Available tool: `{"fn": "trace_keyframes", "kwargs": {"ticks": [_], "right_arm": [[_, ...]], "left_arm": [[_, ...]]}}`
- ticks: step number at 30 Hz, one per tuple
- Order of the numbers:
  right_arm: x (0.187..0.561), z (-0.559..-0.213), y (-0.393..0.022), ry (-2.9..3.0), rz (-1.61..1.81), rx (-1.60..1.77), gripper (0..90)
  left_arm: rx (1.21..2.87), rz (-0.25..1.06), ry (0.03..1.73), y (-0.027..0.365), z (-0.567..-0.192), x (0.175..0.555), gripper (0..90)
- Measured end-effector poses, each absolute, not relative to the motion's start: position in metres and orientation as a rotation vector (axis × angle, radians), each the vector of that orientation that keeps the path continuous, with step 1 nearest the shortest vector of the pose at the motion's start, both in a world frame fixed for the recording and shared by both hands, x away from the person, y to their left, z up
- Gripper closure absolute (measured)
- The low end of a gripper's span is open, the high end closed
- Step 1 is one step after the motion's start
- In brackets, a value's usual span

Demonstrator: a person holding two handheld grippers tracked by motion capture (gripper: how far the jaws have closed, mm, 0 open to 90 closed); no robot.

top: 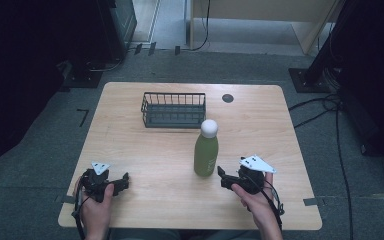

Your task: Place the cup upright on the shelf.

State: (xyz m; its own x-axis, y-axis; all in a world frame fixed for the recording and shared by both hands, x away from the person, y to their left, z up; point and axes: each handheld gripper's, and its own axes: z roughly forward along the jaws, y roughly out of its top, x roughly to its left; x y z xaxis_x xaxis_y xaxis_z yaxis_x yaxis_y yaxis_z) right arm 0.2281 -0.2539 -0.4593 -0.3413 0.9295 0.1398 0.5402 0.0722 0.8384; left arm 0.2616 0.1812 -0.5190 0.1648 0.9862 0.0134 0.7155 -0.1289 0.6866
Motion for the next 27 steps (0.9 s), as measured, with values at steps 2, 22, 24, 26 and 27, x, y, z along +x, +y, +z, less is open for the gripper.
{"fn": "trace_keyframes", "kwargs": {"ticks": [2, 22, 24, 26, 27], "right_arm": [[0.227, -0.458, -0.25, 1.926, 1.197, 1.449, 9.6], [0.235, -0.45, -0.21, 1.953, 1.263, 1.384, 8.1], [0.237, -0.45, -0.206, 1.947, 1.272, 1.385, 8.6], [0.24, -0.45, -0.203, 1.933, 1.28, 1.394, 9.0], [0.242, -0.45, -0.2, 1.919, 1.287, 1.404, 9.1]], "left_arm": [[1.908, 0.654, 1.607, 0.181, -0.519, 0.262, 0.0], [1.907, 0.654, 1.607, 0.181, -0.519, 0.262, 0.0], [1.908, 0.654, 1.607, 0.181, -0.519, 0.262, 0.0], [1.908, 0.654, 1.607, 0.181, -0.519, 0.262, 0.0], [1.908, 0.654, 1.607, 0.181, -0.519, 0.262, 0.0]]}}
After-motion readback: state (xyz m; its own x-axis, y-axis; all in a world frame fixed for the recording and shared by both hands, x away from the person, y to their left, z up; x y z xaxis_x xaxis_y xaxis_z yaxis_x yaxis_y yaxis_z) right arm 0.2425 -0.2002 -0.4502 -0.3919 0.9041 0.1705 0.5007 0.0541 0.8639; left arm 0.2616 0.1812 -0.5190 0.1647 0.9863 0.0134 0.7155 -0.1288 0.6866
